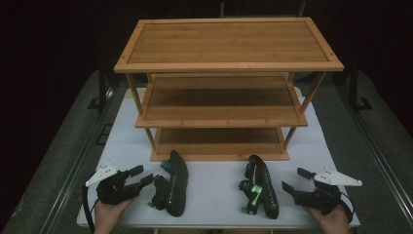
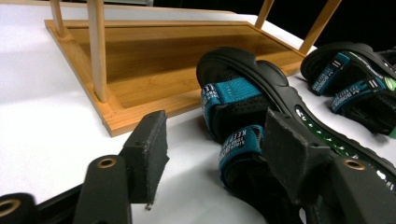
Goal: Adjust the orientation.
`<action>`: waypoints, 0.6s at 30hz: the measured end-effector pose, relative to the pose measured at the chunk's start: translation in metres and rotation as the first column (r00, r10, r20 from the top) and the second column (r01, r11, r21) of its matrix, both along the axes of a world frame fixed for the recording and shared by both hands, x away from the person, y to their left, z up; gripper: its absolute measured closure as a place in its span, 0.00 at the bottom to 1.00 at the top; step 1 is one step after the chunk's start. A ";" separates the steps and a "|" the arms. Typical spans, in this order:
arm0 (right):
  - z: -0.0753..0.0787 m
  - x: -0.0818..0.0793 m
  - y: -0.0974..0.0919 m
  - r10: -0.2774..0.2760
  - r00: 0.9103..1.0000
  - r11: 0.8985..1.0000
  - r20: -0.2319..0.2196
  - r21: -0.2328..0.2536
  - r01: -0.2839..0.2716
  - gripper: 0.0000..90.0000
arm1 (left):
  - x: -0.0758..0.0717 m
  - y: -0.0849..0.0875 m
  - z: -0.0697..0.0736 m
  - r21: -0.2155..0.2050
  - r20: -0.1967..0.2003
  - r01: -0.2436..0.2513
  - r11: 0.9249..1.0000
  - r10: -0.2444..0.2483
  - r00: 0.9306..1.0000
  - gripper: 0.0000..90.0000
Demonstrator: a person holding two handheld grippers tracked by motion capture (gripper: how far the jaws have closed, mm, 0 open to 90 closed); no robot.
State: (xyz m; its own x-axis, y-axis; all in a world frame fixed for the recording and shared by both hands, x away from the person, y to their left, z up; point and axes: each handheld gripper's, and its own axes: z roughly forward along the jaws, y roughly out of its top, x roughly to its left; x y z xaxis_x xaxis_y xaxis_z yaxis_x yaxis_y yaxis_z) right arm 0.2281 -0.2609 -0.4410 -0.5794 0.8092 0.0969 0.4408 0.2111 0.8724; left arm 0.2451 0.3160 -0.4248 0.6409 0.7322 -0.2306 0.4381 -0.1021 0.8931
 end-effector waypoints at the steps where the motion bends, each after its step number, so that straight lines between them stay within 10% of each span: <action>1: 0.000 0.000 0.000 0.001 1.000 1.000 0.000 -0.001 -0.001 0.24 | 0.000 0.000 0.000 0.007 0.002 0.001 1.000 -0.001 1.000 0.46; 18: 0.000 -0.001 0.006 0.025 1.000 0.999 -0.002 -0.032 -0.025 0.25 | -0.002 -0.020 0.001 0.064 0.026 0.107 0.992 -0.109 0.994 0.81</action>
